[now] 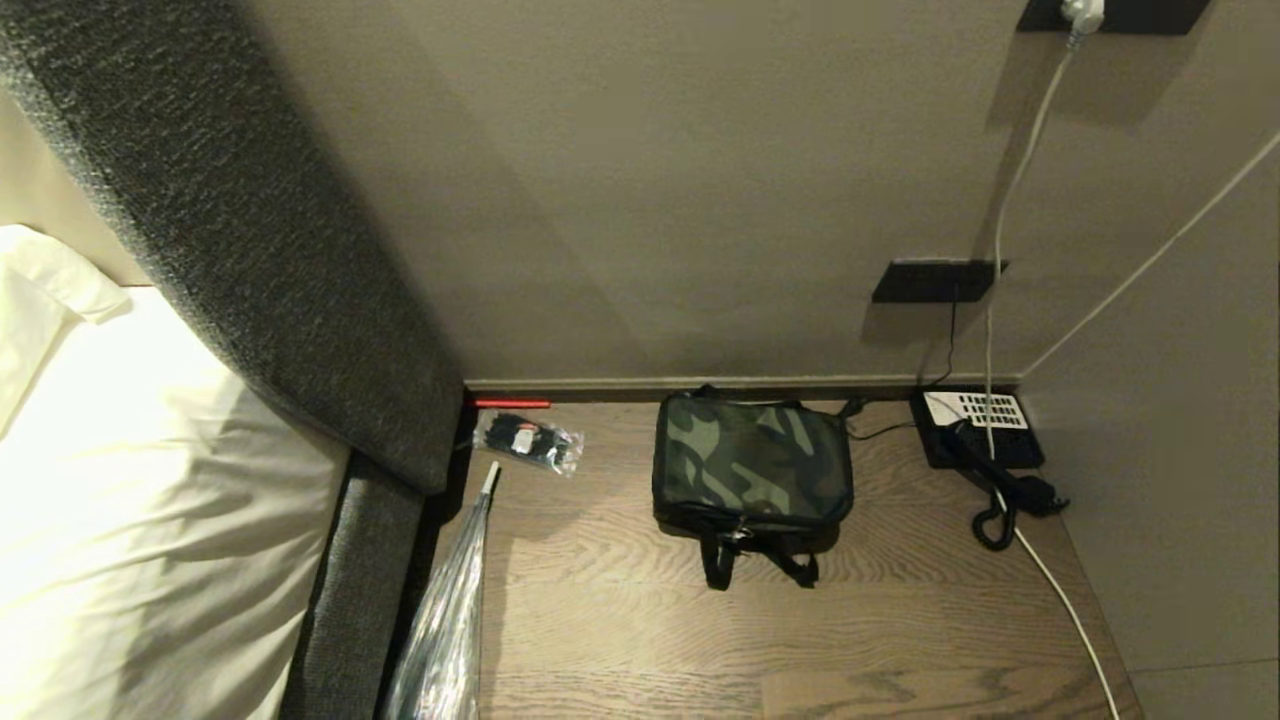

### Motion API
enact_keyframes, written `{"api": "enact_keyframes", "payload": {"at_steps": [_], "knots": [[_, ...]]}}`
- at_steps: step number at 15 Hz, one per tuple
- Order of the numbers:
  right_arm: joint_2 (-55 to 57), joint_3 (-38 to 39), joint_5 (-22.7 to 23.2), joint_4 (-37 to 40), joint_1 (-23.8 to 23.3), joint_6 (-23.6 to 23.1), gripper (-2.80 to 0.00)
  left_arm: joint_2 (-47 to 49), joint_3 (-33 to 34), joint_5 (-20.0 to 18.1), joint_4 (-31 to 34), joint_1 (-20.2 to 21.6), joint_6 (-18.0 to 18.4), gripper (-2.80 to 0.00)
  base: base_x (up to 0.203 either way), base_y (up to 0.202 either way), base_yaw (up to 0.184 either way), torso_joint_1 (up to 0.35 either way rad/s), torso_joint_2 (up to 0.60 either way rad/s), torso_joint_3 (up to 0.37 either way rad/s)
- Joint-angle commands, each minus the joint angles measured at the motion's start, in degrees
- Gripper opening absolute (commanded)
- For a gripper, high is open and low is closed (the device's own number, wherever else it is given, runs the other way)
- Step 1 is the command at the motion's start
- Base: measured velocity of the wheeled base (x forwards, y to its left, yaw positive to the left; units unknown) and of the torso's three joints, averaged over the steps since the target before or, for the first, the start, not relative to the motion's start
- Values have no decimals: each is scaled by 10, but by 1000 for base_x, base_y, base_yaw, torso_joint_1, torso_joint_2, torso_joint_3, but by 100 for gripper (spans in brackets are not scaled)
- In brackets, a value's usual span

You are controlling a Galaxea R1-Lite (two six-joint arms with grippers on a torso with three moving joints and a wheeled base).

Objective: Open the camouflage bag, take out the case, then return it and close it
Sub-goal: Open the top of the storage box

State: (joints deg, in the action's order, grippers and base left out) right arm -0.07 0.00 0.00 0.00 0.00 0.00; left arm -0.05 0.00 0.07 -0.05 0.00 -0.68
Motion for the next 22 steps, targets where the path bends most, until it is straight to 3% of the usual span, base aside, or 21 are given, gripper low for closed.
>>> {"api": "enact_keyframes", "payload": {"at_steps": [1,12,18,22], "knots": [[1,0,0,1,0,0,-280,0,0,0,0,0,0,-280,0,0,0,6,10,-198],[1,0,0,1,0,0,-280,0,0,0,0,0,0,-280,0,0,0,3,2,-193],[1,0,0,0,0,0,-280,0,0,0,0,0,0,-280,0,0,0,2,3,-25],[1,0,0,0,0,0,-280,0,0,0,0,0,0,-280,130,0,1,3,4,-1]]}}
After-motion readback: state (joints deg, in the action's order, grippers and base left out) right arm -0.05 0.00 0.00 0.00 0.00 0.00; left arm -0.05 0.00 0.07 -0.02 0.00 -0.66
